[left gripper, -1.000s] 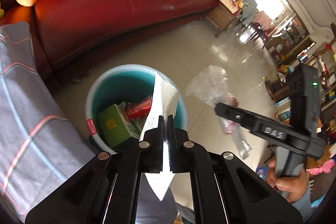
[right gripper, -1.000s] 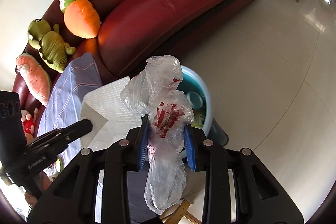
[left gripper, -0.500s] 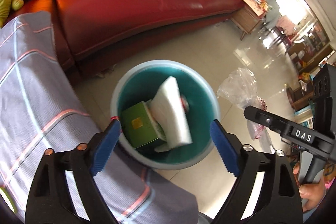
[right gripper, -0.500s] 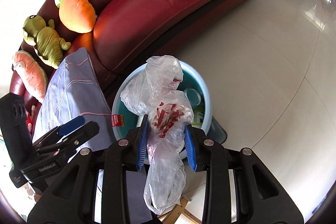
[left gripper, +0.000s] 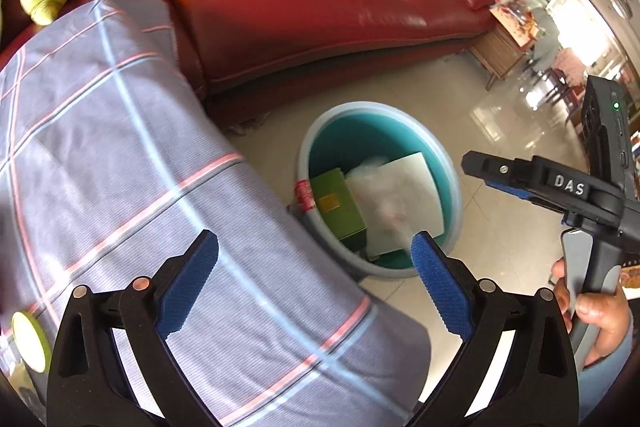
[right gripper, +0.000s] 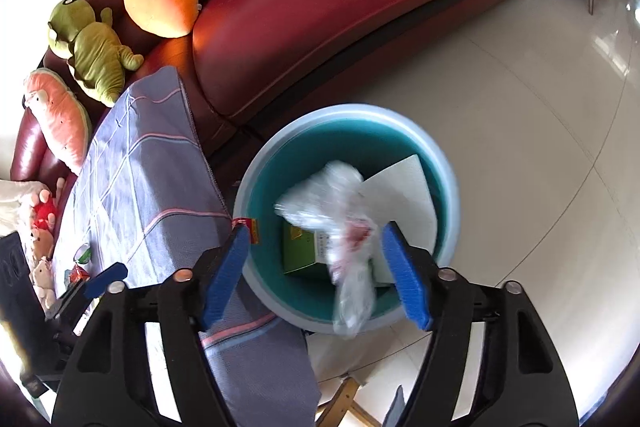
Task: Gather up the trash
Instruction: 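Open left tool to drop the paper towel while right tool drops the plastic bag, then move both tools back over the table toward the snack wrappers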
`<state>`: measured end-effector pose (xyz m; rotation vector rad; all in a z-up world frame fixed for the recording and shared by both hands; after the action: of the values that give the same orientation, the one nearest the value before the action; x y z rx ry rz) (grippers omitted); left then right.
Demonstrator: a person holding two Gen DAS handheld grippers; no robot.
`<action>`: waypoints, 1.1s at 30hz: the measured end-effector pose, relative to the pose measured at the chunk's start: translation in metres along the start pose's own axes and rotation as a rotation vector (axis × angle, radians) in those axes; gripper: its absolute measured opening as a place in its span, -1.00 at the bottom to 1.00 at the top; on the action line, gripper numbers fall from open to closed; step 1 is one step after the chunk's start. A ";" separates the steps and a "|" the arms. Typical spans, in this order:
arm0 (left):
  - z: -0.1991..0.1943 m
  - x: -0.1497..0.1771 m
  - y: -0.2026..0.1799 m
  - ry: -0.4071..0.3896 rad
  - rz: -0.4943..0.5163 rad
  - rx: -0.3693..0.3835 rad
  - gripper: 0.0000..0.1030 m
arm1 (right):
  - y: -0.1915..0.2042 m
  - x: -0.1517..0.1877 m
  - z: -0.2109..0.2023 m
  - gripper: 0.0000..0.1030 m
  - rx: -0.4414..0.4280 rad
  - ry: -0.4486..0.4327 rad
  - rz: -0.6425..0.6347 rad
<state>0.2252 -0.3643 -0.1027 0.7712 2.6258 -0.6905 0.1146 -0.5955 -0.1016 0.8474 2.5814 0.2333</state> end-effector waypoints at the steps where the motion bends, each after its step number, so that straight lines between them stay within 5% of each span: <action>1: -0.002 0.002 0.004 0.001 -0.008 0.000 0.89 | 0.001 0.001 0.000 0.46 0.002 0.005 0.004; 15: -0.044 0.031 0.033 -0.027 -0.069 -0.019 0.89 | 0.026 0.029 -0.013 0.62 0.029 0.041 -0.026; 33: -0.126 0.091 0.096 -0.127 -0.168 -0.048 0.89 | 0.133 0.088 -0.038 0.67 0.000 0.014 -0.250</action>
<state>0.1868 -0.1883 -0.0707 0.4798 2.6006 -0.6943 0.1040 -0.4374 -0.0593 0.5173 2.6675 0.1656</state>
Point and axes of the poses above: each gripper's, at about its wrist camera, not at the fingertips, and z roughly the way its jaws point, y to its left, x to its underside, the point moved 2 cm from there along z, roughly the way its jaws point, and after that the axes turned 7 degrees about x, right-handed, at the moved point
